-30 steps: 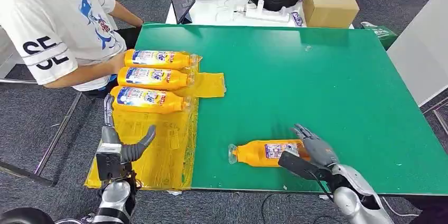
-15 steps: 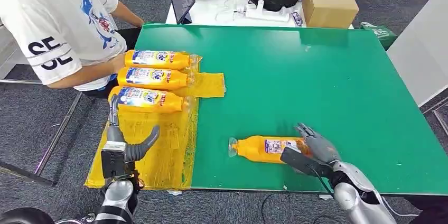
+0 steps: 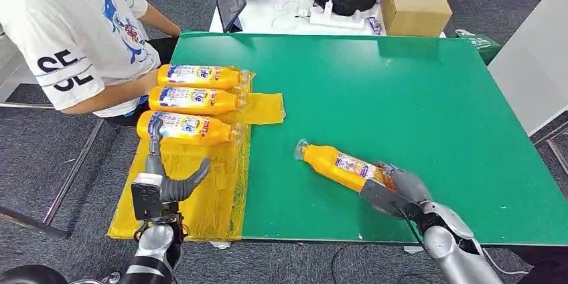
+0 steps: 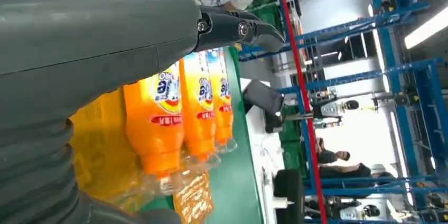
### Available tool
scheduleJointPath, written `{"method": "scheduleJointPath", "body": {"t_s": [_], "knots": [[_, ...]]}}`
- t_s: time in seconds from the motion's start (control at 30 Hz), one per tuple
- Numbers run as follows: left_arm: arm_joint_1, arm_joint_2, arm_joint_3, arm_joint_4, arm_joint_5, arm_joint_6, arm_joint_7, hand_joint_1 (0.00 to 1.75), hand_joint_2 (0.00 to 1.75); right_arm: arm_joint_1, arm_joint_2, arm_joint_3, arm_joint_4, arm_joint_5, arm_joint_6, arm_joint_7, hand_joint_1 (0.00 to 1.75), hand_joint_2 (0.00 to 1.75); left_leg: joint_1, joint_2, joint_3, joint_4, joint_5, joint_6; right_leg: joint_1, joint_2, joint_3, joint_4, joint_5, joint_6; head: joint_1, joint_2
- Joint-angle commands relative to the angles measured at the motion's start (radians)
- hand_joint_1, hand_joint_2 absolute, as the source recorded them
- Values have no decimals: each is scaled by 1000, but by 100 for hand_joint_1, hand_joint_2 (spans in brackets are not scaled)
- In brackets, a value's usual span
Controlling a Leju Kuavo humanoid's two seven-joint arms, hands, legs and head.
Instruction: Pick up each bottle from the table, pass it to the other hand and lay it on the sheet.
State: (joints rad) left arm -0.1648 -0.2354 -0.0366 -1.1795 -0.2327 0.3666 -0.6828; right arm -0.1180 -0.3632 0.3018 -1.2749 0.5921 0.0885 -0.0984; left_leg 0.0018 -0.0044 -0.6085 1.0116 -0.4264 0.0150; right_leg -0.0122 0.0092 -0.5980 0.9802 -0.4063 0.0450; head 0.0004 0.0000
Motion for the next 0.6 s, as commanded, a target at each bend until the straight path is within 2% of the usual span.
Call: {"method": "scheduleJointPath", "body": {"t_s": [0.03, 0.13, 0.2, 0.23, 0.37, 0.4, 0.5, 0.53, 0.6], "knots": [[-39, -2, -23, 77, 11, -5, 2, 0, 175, 44, 58, -47, 26, -51, -9, -46, 175, 175, 1, -3, 2, -1, 0, -1, 1, -4, 4, -2, -1, -1, 0, 0], [-22, -6, -24, 50, 14, -14, 7, 0, 175, 20, 156, -98, -40, -32, -146, -109, 175, 175, 1, 0, 2, -1, -1, -1, 1, -1, 3, -1, 0, -2, 0, 0], [3, -14, -28, 7, 30, -37, 30, 0, 175, 21, 263, -157, -142, 13, -309, -169, 175, 175, 1, 3, 1, 0, -1, -1, 1, 2, 1, 0, 0, -2, 0, 0], [14, -16, -38, -13, 50, -70, 56, 0, 175, 33, 324, -190, -213, 31, -437, -220, 175, 175, 1, 5, 1, 0, -2, -2, 1, 4, 0, 1, 0, -2, 0, 0], [26, -19, -51, -29, 60, -81, 65, 0, 175, 59, 336, -187, -289, 46, -466, -206, 175, 175, 1, 3, -2, 1, -2, -2, 1, 2, -3, 3, -2, -3, -1, 0], [26, -20, -50, -28, 74, -91, 72, 0, 175, 62, 348, -200, -298, 40, -508, -241, 175, 175, 1, 1, -2, 1, -2, -2, 1, 0, -2, 3, -3, -3, -1, 0], [27, -29, -88, -39, 210, -236, 148, 0, 175, 114, 453, -274, -448, -3, -787, -440, 175, 175, 2, -3, -2, 0, -2, -1, 2, -3, 0, 1, -3, -2, 0, 0], [24, -28, -112, -39, 242, -271, 168, 0, 175, 129, 502, -323, -490, 35, -787, -472, 175, 175, 1, -2, -5, 0, -1, -1, 1, -1, -5, 3, -2, -1, 0, 0], [16, -25, -150, -35, 327, -357, 216, 0, 175, 153, 548, -363, -524, 26, -787, -531, 175, 175, 2, -2, -4, 2, -3, -2, 2, -2, -3, 4, -4, -2, 0, 0]]}}
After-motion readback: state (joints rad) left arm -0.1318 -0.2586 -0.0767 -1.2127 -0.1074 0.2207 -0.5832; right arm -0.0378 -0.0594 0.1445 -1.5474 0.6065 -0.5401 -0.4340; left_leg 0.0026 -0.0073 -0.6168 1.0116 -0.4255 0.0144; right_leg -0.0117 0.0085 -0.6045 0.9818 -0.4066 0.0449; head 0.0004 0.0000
